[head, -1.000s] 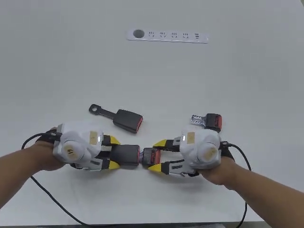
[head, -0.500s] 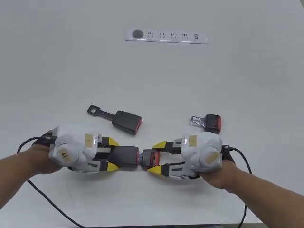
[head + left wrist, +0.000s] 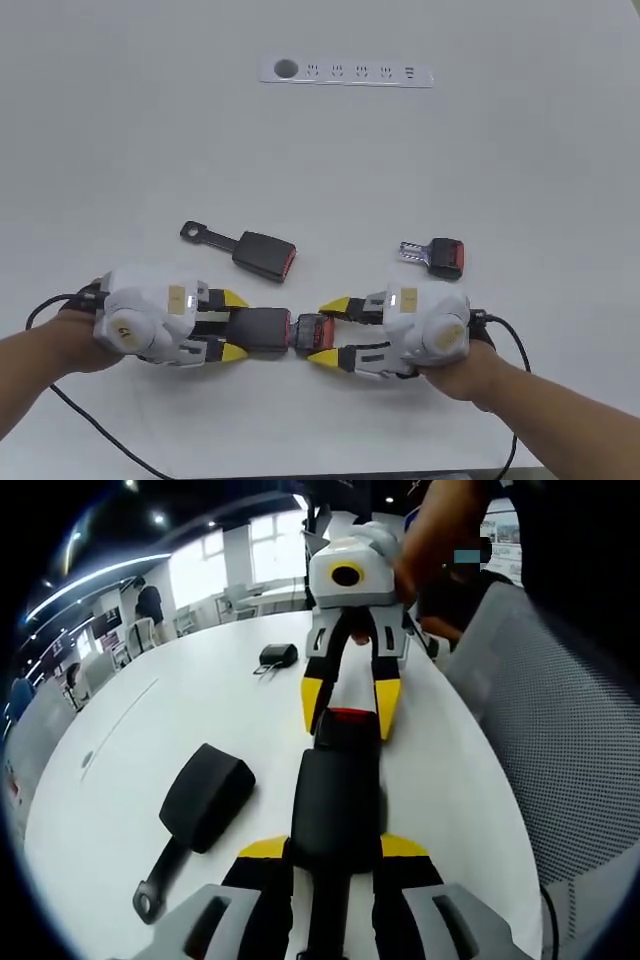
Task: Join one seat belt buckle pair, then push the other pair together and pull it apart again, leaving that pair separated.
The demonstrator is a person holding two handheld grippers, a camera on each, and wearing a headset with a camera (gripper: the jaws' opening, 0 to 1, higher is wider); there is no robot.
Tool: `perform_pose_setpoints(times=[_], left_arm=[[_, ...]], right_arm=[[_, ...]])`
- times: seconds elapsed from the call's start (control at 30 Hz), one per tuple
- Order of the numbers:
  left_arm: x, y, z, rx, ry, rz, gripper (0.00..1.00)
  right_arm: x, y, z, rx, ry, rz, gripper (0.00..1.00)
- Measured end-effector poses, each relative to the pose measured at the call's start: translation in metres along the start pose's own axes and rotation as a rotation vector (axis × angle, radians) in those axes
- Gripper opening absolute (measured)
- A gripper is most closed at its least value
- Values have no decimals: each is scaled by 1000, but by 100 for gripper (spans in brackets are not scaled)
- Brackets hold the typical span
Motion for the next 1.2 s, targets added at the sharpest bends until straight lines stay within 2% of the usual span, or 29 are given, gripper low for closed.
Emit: perform_pose_setpoints(times=[0.17, 0.23, 0.4, 0.53, 0.63, 0.73, 0.77, 0.83, 0.87, 0.9, 0.93, 1.0, 1.03, 1.07, 1.1, 1.13, 1.2], left_arm=[[0, 0, 0, -2, -9, -3, 31], [0, 1, 0, -2, -31, -6, 31], [0, 1, 0, 0, -26, -4, 32], [4, 2, 1, -6, -18, 23, 33], [6, 3, 1, 2, -39, 43, 34], [9, 3, 0, 13, -45, 84, 34], [9, 3, -1, 40, -61, 109, 36], [12, 2, -5, 22, -6, 91, 45], [13, 0, -7, 13, -28, 87, 51], [16, -2, -9, 7, -76, 69, 56], [17, -4, -9, 21, -73, 65, 59], [22, -11, -8, 45, -76, 44, 66], [27, -16, -8, 52, -128, 33, 69], [31, -20, -6, 67, -135, 26, 72], [35, -24, -4, 81, -122, 11, 75], [40, -29, 1, 107, -77, -9, 77], [47, -37, 7, 118, -73, -15, 79]], right_arm=[[-1, 0, 1, -6, 10, -9, 31], [0, 0, 1, -6, 14, -10, 31], [2, 1, 2, -3, -21, 8, 32], [6, 2, 2, -1, -20, 35, 33], [9, 2, 3, -4, -19, 52, 35], [14, 2, 5, -42, -19, 76, 36], [18, -1, 5, -55, -3, 63, 36], [29, -6, 5, -90, -18, -8, 44], [30, -8, 5, -93, -6, -11, 50], [32, -11, 4, -98, 13, -13, 57], [34, -13, 4, -105, 13, -18, 66], [34, -19, 2, -141, 20, -16, 77], [33, -23, 1, -149, 41, -8, 79], [33, -25, 0, -154, 39, -15, 80], [33, -29, 0, -159, 34, -22, 80], [32, -32, -2, -166, 33, -26, 80], [32, -40, -6, -188, 23, -32, 82]])
Point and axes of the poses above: the centre of the closed fingertips' face, and the gripper's own axes: y roughly forward along the fingers, z roughly to its left, x roughly out of its top, the point moved 9 cm from there along -y, roughly backward along the fingers, and after that the axes turned 1 degree about x, right-handed, at the moved point
